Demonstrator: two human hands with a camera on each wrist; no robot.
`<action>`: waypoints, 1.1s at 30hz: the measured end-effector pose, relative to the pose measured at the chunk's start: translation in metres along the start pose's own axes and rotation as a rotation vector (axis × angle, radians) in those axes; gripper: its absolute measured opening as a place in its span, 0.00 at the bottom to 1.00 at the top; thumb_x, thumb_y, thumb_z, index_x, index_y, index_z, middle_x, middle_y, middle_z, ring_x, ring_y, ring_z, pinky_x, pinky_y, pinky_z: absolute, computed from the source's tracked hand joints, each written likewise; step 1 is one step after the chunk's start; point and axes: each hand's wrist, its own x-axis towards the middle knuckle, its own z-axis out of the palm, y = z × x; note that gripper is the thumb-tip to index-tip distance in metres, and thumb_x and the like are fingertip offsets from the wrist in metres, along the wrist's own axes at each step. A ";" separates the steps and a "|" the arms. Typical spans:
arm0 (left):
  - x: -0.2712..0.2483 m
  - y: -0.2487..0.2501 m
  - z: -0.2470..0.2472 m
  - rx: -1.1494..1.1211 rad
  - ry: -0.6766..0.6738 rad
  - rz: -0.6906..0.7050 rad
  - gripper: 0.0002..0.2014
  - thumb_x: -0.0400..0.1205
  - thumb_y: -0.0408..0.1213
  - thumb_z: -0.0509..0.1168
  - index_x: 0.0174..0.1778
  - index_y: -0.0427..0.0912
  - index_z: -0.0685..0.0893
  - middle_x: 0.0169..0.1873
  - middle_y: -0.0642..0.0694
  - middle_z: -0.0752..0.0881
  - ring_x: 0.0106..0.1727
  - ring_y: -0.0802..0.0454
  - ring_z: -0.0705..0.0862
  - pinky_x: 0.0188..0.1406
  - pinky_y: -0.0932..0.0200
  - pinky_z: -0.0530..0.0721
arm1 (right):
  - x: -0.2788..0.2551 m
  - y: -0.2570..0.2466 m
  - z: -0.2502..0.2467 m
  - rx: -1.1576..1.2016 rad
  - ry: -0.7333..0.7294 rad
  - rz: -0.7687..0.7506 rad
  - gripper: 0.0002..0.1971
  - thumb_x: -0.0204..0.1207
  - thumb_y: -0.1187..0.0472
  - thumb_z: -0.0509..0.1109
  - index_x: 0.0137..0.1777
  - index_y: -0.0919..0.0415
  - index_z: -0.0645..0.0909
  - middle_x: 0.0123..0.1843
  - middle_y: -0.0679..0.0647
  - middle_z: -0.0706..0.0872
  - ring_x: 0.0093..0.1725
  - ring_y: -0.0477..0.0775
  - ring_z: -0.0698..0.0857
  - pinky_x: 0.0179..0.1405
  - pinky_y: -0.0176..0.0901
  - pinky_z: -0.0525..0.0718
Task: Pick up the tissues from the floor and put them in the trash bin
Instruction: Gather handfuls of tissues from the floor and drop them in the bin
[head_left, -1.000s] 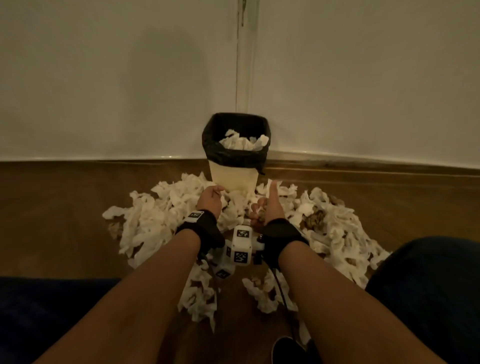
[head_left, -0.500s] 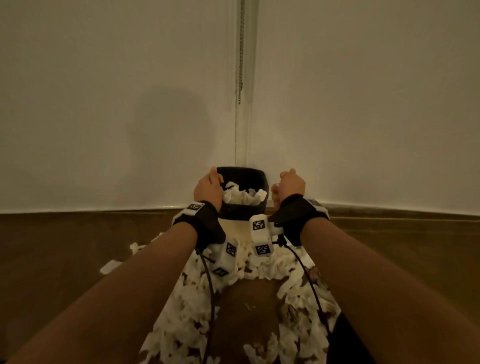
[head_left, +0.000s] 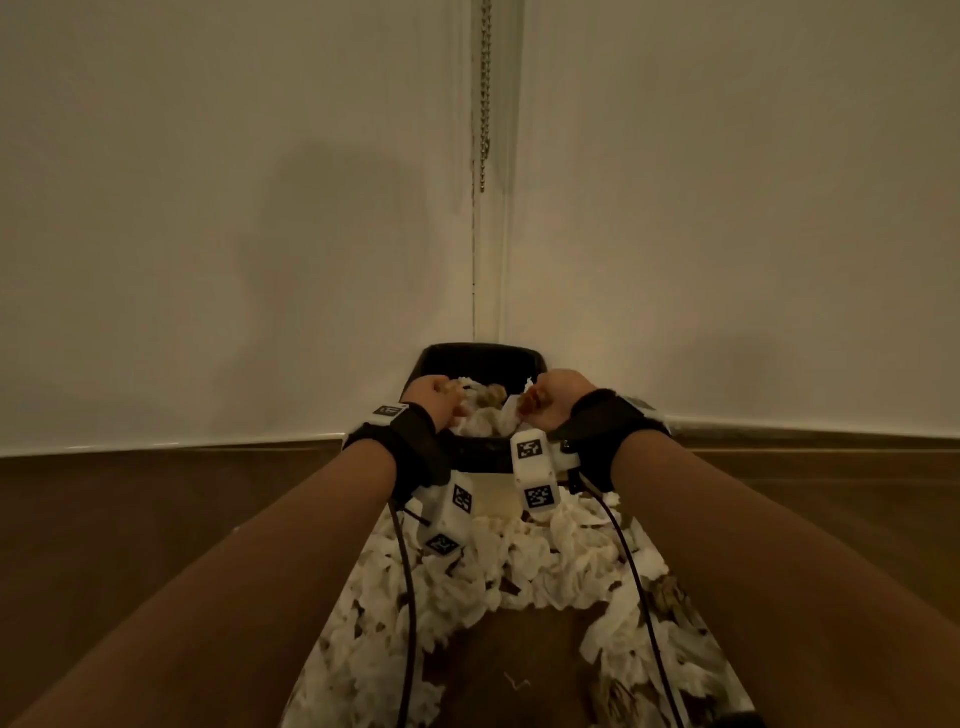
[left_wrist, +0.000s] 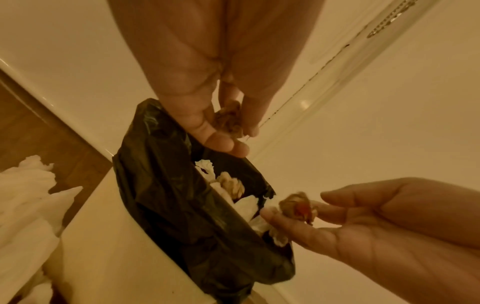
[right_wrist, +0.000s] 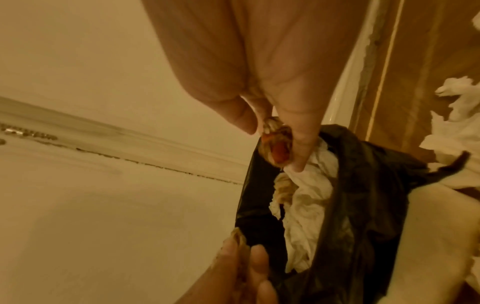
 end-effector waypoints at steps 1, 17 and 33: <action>0.006 -0.001 -0.001 -0.002 0.013 0.007 0.14 0.84 0.30 0.59 0.64 0.28 0.75 0.63 0.27 0.79 0.54 0.38 0.82 0.62 0.40 0.80 | 0.001 -0.002 0.003 0.208 -0.129 0.087 0.10 0.84 0.68 0.52 0.53 0.71 0.75 0.43 0.63 0.79 0.44 0.61 0.80 0.45 0.49 0.79; -0.033 -0.014 -0.021 -0.143 0.093 0.079 0.15 0.87 0.37 0.51 0.61 0.42 0.81 0.31 0.48 0.82 0.30 0.55 0.78 0.28 0.62 0.73 | -0.036 0.016 -0.022 0.110 -0.033 -0.096 0.20 0.87 0.60 0.53 0.76 0.64 0.69 0.67 0.62 0.81 0.35 0.51 0.77 0.31 0.39 0.74; -0.134 -0.158 -0.067 0.159 0.188 -0.124 0.15 0.84 0.28 0.52 0.55 0.39 0.83 0.44 0.43 0.85 0.34 0.54 0.82 0.26 0.65 0.76 | -0.067 0.170 0.043 -0.517 -0.188 -0.079 0.18 0.83 0.60 0.60 0.67 0.70 0.76 0.33 0.55 0.86 0.29 0.50 0.83 0.28 0.40 0.79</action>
